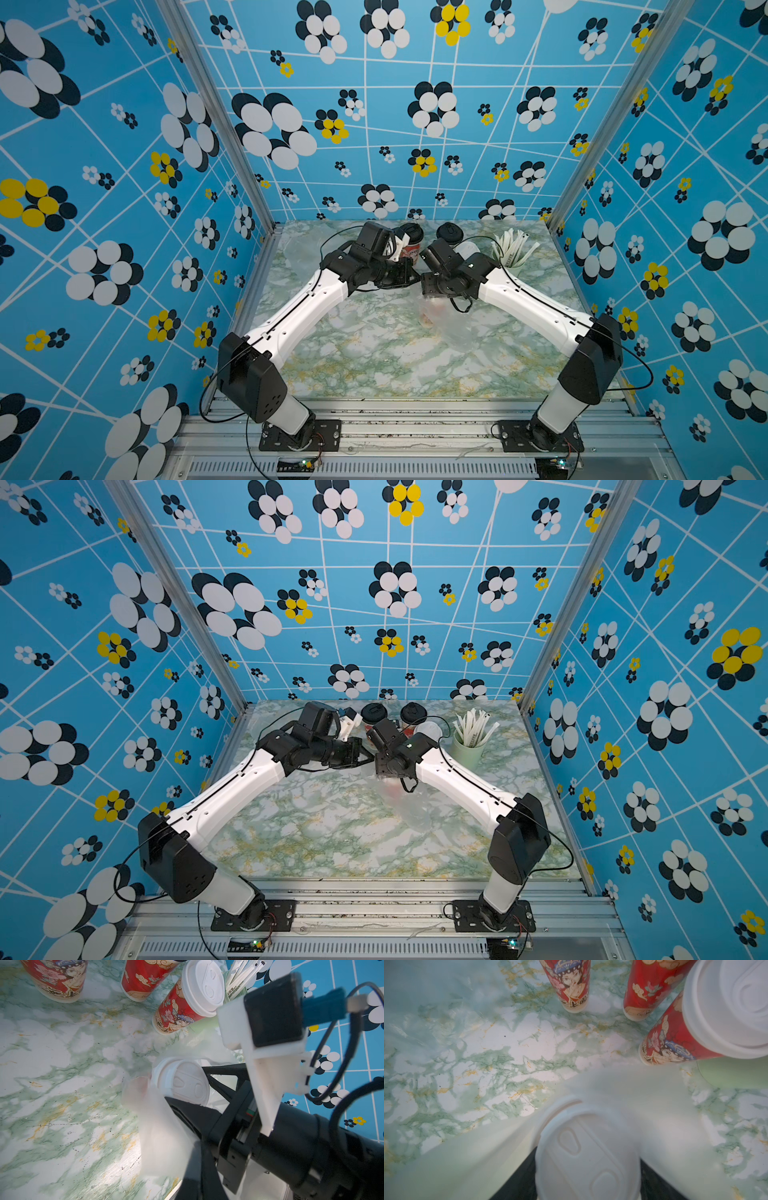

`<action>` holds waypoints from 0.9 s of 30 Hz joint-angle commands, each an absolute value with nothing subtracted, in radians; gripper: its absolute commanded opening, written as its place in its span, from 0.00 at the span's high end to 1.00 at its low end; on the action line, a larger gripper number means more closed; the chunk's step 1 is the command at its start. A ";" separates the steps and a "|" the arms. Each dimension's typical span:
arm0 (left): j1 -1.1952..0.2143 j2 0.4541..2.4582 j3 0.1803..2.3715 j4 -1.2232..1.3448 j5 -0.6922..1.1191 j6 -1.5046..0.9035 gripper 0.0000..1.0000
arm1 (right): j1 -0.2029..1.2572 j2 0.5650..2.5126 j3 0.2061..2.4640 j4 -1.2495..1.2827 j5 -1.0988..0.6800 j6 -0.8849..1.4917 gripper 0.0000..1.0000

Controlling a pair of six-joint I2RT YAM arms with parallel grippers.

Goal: Pack milk tea into plastic carrier bags
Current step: Place the milk tea cup in the plastic carrier bag.

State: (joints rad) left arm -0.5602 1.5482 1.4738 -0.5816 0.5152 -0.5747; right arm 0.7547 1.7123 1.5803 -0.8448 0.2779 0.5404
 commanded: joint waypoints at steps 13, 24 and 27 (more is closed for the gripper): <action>-0.548 1.571 1.426 -0.567 0.554 -0.526 0.95 | 0.745 1.672 1.703 -0.948 0.249 0.552 0.11; -0.557 1.561 1.405 -0.556 0.558 -0.529 0.90 | 0.642 1.561 1.760 -1.047 0.197 0.513 0.23; -0.557 1.553 1.405 -0.559 0.555 -0.530 0.87 | 0.598 1.546 1.740 -1.064 0.212 0.494 0.28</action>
State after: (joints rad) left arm -0.5518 1.5635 1.4208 -0.5686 0.5465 -0.5495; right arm 0.6266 1.5604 1.7409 -0.9985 0.2104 0.5213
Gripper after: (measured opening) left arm 0.122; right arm 0.730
